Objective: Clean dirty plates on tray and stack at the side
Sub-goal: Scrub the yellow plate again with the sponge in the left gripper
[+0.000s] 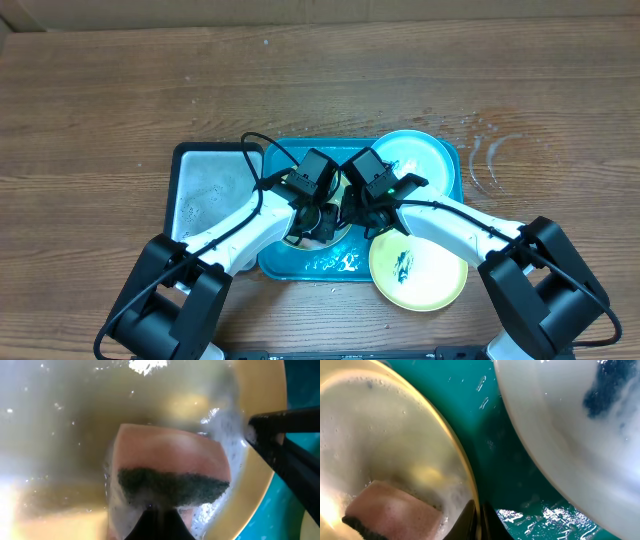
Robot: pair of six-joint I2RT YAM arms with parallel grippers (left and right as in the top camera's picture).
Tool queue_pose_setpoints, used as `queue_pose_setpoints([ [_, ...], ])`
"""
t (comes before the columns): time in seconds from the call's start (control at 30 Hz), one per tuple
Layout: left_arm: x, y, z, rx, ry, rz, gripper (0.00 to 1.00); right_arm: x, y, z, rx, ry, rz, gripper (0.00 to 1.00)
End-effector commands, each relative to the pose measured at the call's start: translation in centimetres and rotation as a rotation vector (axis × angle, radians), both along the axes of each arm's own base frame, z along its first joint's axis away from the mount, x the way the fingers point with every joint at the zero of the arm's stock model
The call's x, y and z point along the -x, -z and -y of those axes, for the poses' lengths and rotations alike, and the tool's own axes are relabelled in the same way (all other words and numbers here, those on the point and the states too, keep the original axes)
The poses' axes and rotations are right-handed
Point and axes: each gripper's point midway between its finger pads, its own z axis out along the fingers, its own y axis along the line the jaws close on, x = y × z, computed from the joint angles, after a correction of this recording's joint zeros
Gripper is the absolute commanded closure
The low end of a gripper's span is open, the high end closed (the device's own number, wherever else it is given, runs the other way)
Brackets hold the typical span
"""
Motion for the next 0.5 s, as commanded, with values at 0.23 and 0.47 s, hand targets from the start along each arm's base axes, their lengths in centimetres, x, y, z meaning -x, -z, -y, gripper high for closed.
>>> queue_pose_setpoints([
  [0.23, -5.2, -0.1, -6.4, -0.271, -0.238, 0.231, 0.96, -0.2, 0.3, 0.3, 0.027, 0.012, -0.005, 0.96],
  [0.47, -5.1, -3.4, -5.3, -0.253, -0.197, 0.211, 0.96, -0.2, 0.4, 0.4, 0.028, 0.012, -0.007, 0.96],
])
